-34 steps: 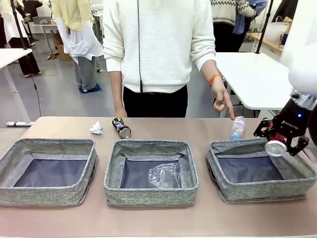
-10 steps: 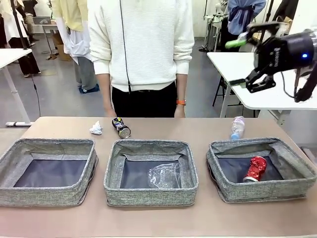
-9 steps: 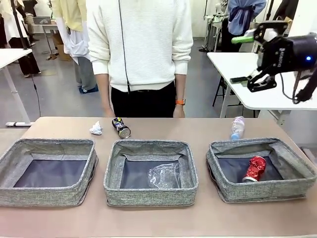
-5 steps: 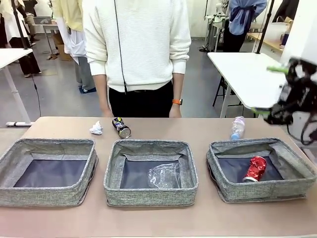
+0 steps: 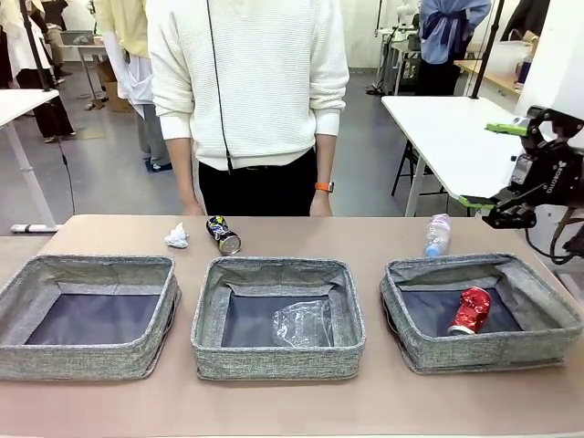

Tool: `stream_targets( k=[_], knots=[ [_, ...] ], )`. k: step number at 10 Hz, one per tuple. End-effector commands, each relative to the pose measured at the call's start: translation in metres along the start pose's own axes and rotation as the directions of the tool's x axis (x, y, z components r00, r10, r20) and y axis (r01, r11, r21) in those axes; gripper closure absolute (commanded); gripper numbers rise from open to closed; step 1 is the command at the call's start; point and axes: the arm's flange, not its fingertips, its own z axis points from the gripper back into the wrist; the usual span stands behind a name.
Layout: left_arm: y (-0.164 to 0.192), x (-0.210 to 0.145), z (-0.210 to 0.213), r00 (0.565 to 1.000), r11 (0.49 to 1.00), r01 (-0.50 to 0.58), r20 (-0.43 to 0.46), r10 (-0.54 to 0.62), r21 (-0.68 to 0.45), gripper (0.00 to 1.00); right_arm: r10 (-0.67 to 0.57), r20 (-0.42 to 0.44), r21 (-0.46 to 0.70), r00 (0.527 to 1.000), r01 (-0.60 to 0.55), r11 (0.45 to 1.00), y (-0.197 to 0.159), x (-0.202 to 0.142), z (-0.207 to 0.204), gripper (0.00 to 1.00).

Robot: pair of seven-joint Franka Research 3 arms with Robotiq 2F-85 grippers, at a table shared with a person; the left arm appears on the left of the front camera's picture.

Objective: Sort the waste into the appropriate baskets.
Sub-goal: Place the picked waste into the Fabric basket indicated by the person, then pick up the waste item pointed out by the person.

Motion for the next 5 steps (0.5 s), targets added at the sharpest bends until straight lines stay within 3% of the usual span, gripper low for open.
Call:
stream_targets(
  k=[1,5],
  knots=[
    [-0.0019,-0.0003,-0.0001,1.000,1.000,0.019,0.006,-0.019,-0.017,0.00,0.002,0.006,0.011,1.000,-0.003,1.000,0.0033,-0.0010,0.0013,0.00],
    [-0.0019,-0.0003,-0.0001,1.000,1.000,0.019,0.006,-0.019,-0.017,0.00,0.002,0.006,0.011,1.000,-0.003,1.000,0.0033,-0.0010,0.0013,0.00]
  ],
)
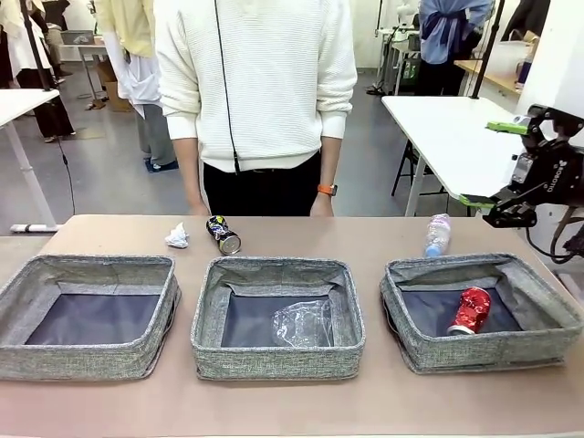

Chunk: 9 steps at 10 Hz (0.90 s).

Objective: Sort the waste into the appropriate baskets.
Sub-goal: Pick up the waste item pointed out by the person.

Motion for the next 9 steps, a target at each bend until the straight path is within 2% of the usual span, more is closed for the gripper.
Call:
stream_targets(
  k=[1,9],
  knots=[
    [-0.0019,-0.0003,-0.0001,1.000,1.000,0.019,0.006,-0.019,-0.017,0.00,0.002,-0.001,0.012,1.000,-0.002,1.000,0.0032,-0.0010,-0.0008,0.00],
    [-0.0019,-0.0003,-0.0001,1.000,1.000,0.019,0.006,-0.019,-0.017,0.00,0.002,-0.001,0.012,1.000,-0.002,1.000,0.0032,-0.0010,-0.0008,0.00]
  ],
)
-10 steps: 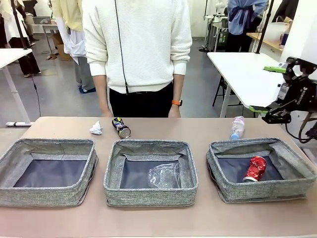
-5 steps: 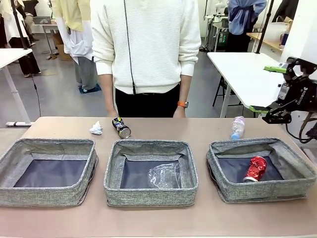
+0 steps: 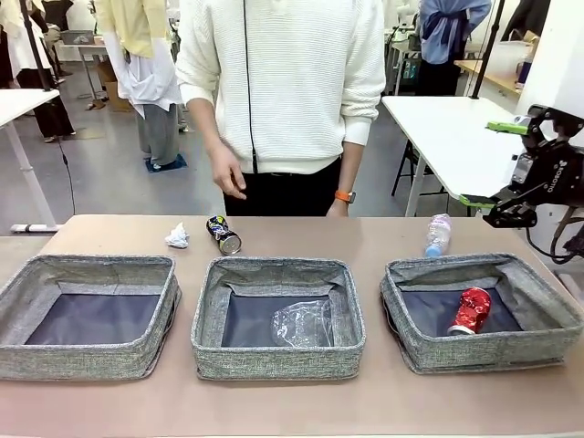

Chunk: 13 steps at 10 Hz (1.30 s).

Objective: Sort the waste into the appropriate baskets.
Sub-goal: Pick up the waste item pointed out by the person.

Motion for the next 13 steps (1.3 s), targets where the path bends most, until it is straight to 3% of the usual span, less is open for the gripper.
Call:
stream_targets(
  k=[1,10,11,12,13],
  knots=[
    [-0.002,0.000,0.000,1.000,1.000,0.019,0.006,-0.019,-0.017,0.00,0.003,0.000,0.012,1.000,-0.003,1.000,0.003,-0.001,-0.001,0.00],
    [0.000,0.000,0.000,1.000,1.000,0.000,0.000,0.000,0.000,0.00,0.003,0.000,0.012,1.000,-0.003,1.000,0.003,-0.001,-0.001,0.00],
    [-0.006,0.037,-0.022,0.987,0.970,-0.101,-0.096,0.125,0.222,0.00,0.003,0.000,0.012,1.000,-0.003,1.000,0.003,-0.001,-0.001,0.00],
    [-0.014,0.074,-0.058,0.986,0.899,-0.149,-0.005,0.165,0.412,0.00,0.003,0.000,0.012,1.000,-0.003,1.000,0.003,-0.001,-0.001,0.00],
    [-0.020,0.105,-0.100,0.979,0.835,-0.114,-0.080,0.186,0.538,0.00,0.003,0.000,0.012,1.000,-0.003,1.000,0.003,-0.001,-0.001,0.00]
  ],
)
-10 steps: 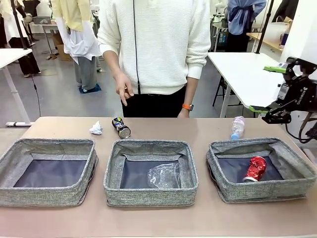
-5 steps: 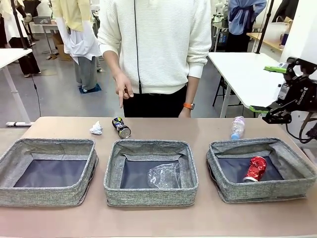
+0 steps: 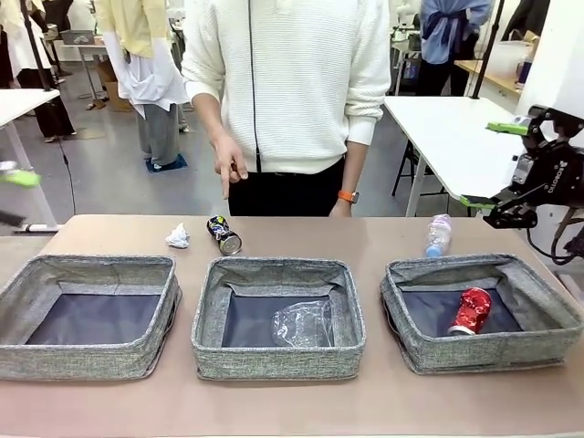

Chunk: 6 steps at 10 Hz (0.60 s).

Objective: Sort the waste into the appropriate baskets.
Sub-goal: Pick up the waste item pointed out by the person.

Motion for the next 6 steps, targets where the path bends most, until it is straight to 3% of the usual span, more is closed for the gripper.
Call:
stream_targets(
  k=[1,3,4,5,6],
  knots=[
    [-0.044,0.062,-0.072,0.972,0.943,-0.043,-0.204,0.115,0.330,0.00,0.003,-0.001,0.013,1.000,-0.003,1.000,0.004,-0.001,-0.001,0.00],
    [-0.073,0.098,-0.137,0.974,0.873,-0.009,-0.192,0.118,0.487,0.00,0.003,-0.001,0.013,1.000,-0.003,1.000,0.004,-0.001,-0.001,0.00],
    [-0.077,0.107,-0.163,0.976,0.868,0.002,-0.191,0.107,0.497,0.00,0.003,-0.001,0.013,1.000,-0.003,1.000,0.004,-0.001,-0.001,0.00],
    [-0.075,0.114,-0.172,0.997,0.914,-0.027,-0.061,0.056,0.405,0.00,0.003,-0.001,0.013,1.000,-0.003,1.000,0.004,-0.001,-0.001,0.00],
    [-0.090,0.086,-0.170,0.988,0.883,0.010,-0.144,0.065,0.469,0.00,0.003,-0.001,0.013,1.000,-0.003,1.000,0.004,-0.001,-0.001,0.00]
  ],
)
